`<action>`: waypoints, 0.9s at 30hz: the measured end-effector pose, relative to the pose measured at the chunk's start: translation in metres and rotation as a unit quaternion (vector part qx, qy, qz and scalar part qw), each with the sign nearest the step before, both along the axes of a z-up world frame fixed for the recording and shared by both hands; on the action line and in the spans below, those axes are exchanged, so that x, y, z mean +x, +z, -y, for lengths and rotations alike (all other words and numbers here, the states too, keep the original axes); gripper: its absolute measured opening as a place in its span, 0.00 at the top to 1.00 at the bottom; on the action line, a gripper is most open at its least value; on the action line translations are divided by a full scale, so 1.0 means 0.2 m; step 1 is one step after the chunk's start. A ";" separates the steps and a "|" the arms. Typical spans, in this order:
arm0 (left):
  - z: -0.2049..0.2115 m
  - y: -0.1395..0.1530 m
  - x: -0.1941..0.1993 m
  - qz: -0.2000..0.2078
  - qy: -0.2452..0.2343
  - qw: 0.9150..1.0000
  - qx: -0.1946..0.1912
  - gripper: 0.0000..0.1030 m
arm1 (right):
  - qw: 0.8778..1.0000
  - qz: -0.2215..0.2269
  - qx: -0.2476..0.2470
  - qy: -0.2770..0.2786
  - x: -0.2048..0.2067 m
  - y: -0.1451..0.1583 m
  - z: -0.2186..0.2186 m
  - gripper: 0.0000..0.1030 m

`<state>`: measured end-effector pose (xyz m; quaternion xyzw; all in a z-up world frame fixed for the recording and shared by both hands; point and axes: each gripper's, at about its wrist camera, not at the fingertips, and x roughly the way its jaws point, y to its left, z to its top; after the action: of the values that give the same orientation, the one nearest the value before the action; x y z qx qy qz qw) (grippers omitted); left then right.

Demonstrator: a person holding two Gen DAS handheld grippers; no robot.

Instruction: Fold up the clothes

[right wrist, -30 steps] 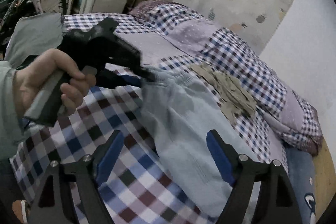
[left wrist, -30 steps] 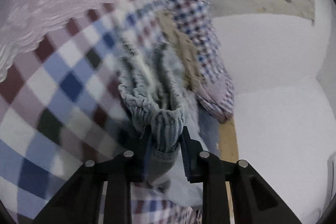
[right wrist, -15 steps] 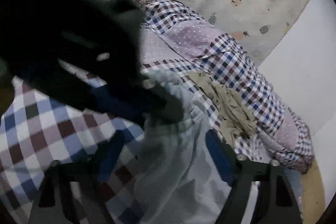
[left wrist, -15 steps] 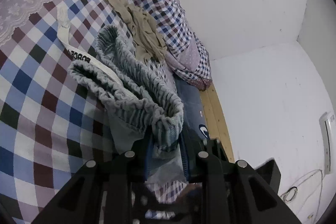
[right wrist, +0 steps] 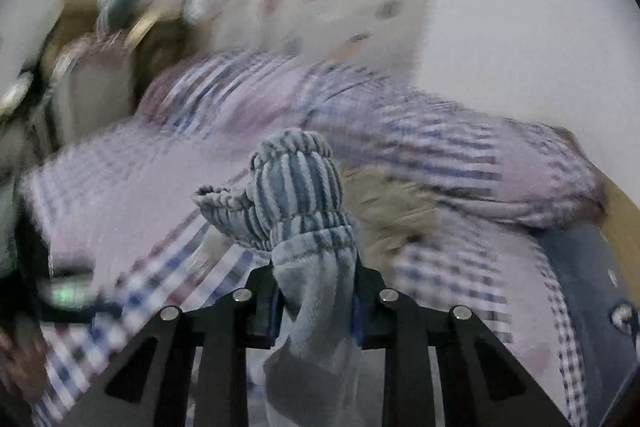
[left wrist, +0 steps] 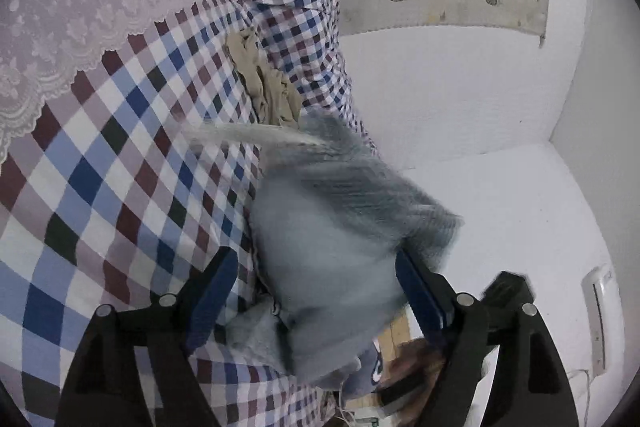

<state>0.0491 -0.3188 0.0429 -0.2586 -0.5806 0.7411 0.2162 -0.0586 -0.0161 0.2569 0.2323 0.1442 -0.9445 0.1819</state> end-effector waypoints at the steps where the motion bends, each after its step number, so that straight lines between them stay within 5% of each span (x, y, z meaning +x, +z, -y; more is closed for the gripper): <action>1: -0.04 0.00 -0.08 0.007 -0.007 1.000 -0.015 0.18 | 0.999 -0.011 -0.020 -0.032 -0.02 0.11 -0.16 0.74; 6: -0.28 -0.01 -0.23 0.038 -0.058 0.992 -0.103 0.18 | 0.978 -0.052 -0.083 -0.184 -0.02 0.44 -0.92 0.74; 10: -0.49 -0.06 -0.31 0.060 -0.111 0.983 -0.136 0.18 | 0.945 -0.067 -0.103 -0.304 0.09 0.48 -1.48 0.74; 15: -0.72 -0.16 -0.32 0.082 -0.157 0.968 -0.180 0.18 | 0.906 -0.031 -0.093 -0.412 0.18 0.25 -2.01 0.74; 22: -0.94 -0.17 -0.38 0.073 -0.174 0.958 -0.217 0.18 | 0.844 0.099 -0.147 -0.507 0.37 -0.34 -2.61 0.72; 25: -0.96 -0.15 -0.38 0.074 -0.167 0.956 -0.231 0.18 | 0.822 0.112 -0.166 -0.533 0.48 -0.47 -2.68 0.64; 27: -0.96 -0.16 -0.38 0.069 -0.152 0.960 -0.224 0.18 | 0.821 0.108 -0.172 -0.534 0.54 -0.50 -2.68 0.59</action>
<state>-0.0277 -0.1259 0.0111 -0.4361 -0.3669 0.7912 0.2219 0.0504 0.5195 0.1563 0.3388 -0.1879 -0.8719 -0.2996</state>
